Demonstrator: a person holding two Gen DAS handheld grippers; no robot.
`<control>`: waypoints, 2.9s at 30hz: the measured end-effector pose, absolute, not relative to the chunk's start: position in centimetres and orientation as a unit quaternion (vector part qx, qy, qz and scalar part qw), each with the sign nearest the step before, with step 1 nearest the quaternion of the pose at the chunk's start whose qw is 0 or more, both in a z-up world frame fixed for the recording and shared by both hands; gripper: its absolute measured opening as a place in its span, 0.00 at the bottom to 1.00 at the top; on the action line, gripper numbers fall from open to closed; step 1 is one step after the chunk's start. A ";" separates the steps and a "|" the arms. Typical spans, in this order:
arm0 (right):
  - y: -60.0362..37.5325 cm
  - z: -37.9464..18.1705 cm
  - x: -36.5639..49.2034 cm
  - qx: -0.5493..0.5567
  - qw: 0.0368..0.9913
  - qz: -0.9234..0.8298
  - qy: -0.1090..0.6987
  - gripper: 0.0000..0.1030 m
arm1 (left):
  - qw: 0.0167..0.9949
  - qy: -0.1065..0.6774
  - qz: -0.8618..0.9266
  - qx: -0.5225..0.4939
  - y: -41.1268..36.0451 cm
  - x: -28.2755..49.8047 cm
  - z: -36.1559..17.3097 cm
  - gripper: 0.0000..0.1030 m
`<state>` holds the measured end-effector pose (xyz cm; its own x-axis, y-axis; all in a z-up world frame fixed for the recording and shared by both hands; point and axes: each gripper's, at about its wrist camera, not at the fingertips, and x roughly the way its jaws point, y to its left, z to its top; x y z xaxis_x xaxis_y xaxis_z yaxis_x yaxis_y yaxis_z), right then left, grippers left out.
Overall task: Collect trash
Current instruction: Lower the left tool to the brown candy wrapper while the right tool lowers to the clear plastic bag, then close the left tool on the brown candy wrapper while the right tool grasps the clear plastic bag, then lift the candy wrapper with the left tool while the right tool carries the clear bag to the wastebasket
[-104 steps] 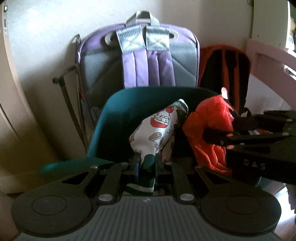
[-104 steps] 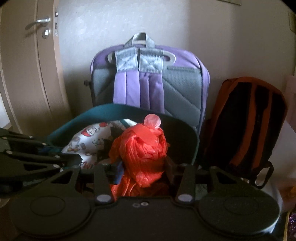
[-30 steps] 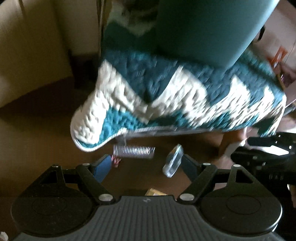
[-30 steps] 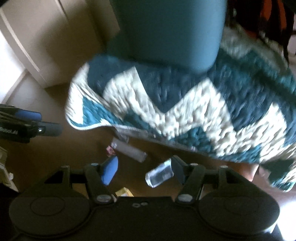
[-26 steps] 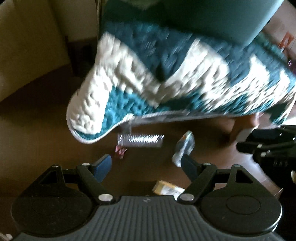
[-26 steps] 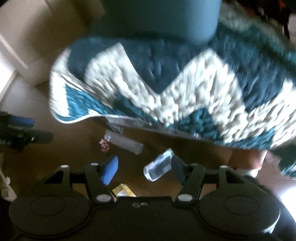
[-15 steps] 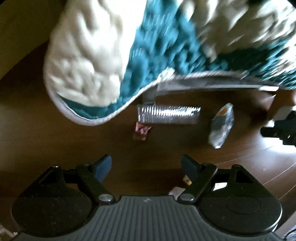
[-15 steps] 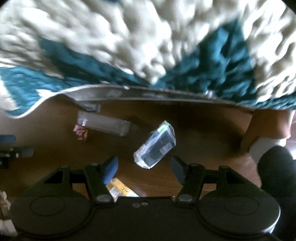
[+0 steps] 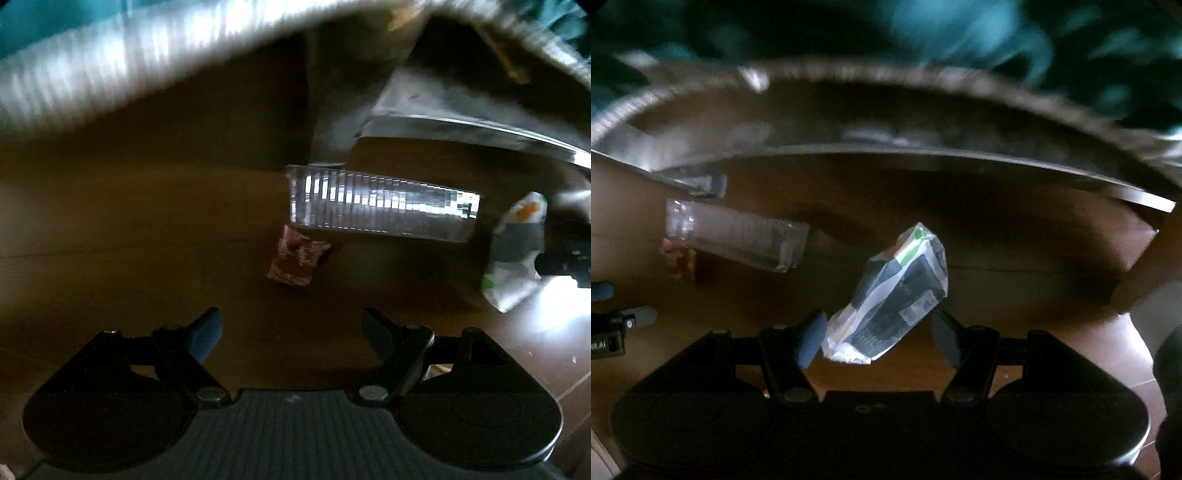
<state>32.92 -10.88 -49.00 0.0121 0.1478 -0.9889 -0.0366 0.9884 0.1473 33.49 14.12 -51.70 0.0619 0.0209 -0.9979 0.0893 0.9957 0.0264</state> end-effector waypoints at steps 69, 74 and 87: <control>-13.4 -19.5 21.0 0.047 0.840 0.199 0.503 0.06 | 0.863 0.478 -0.156 0.059 6.7 23.4 -18.3 0.30; -15.5 -14.5 18.9 0.072 0.863 0.202 0.458 0.06 | 0.883 0.446 -0.137 0.046 5.4 21.3 -14.1 0.30; -19.7 -2.7 17.9 0.077 0.918 0.211 0.326 0.06 | 0.928 0.356 -0.105 0.018 2.2 19.4 -3.0 0.30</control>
